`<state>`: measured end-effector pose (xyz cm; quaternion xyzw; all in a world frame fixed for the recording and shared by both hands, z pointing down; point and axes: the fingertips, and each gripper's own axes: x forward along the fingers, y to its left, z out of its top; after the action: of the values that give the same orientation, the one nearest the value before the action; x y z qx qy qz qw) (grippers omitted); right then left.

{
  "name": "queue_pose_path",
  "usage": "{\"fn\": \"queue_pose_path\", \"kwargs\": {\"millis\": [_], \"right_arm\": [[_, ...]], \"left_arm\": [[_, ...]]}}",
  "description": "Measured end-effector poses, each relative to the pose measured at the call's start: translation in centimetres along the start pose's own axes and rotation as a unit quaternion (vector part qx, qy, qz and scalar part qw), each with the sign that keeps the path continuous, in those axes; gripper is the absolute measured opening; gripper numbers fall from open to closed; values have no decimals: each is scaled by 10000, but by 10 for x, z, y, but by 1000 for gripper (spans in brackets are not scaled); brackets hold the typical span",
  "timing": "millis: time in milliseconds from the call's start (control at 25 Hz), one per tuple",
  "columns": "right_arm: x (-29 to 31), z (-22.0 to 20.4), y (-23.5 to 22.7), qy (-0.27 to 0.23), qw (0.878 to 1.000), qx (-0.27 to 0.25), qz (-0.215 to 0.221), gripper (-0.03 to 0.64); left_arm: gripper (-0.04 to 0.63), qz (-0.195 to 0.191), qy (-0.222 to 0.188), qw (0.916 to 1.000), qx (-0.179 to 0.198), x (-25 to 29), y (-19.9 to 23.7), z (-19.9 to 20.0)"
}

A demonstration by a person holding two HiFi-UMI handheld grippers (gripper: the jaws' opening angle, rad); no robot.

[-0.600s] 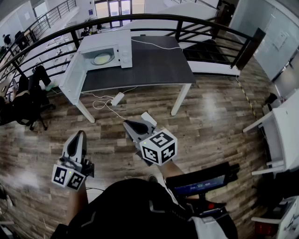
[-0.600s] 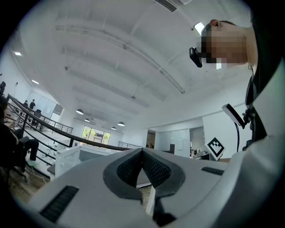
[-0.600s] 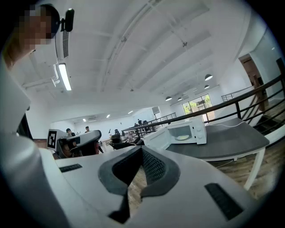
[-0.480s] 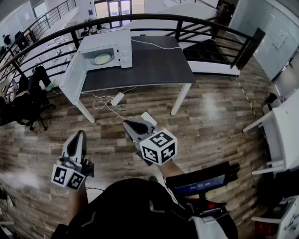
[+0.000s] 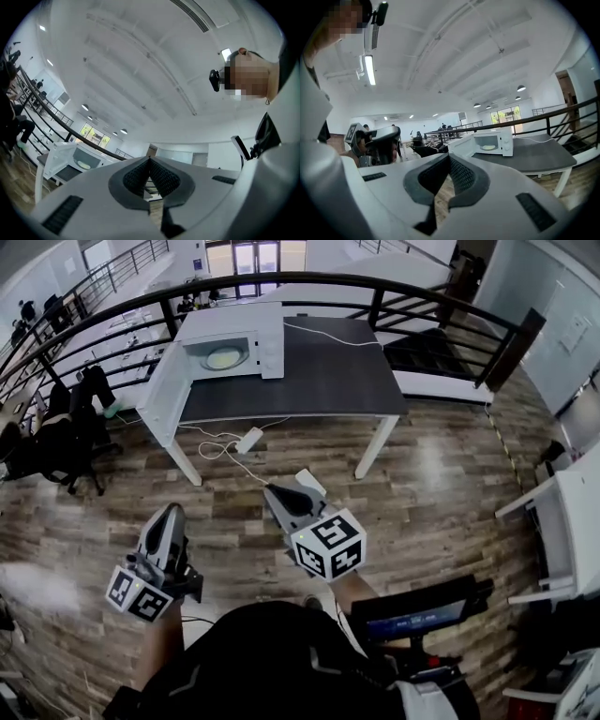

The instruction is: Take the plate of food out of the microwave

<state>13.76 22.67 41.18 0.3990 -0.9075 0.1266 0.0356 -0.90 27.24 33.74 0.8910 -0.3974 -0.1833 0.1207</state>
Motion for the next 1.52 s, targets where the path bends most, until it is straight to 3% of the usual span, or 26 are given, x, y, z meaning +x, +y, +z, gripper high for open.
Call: {"fn": "queue_pose_path", "kwargs": {"millis": [240,800,1080,1520], "right_arm": [[7,-4,17,-74,9998,174,-100,2],[25,-12,43,-38,9980,341,-537,2],[45,-9,23,-70,9985,434,-320,2],[89,19,-53,-197,9983,541,94,2]], "left_arm": [[5,-19,287,9986,433,-17,7,-2],[5,-441,481,9967,491,-43,37,-2],[5,-410,536,9969,415,-17,51,-12],[5,-65,582,9965,591,58,77,-16]]}}
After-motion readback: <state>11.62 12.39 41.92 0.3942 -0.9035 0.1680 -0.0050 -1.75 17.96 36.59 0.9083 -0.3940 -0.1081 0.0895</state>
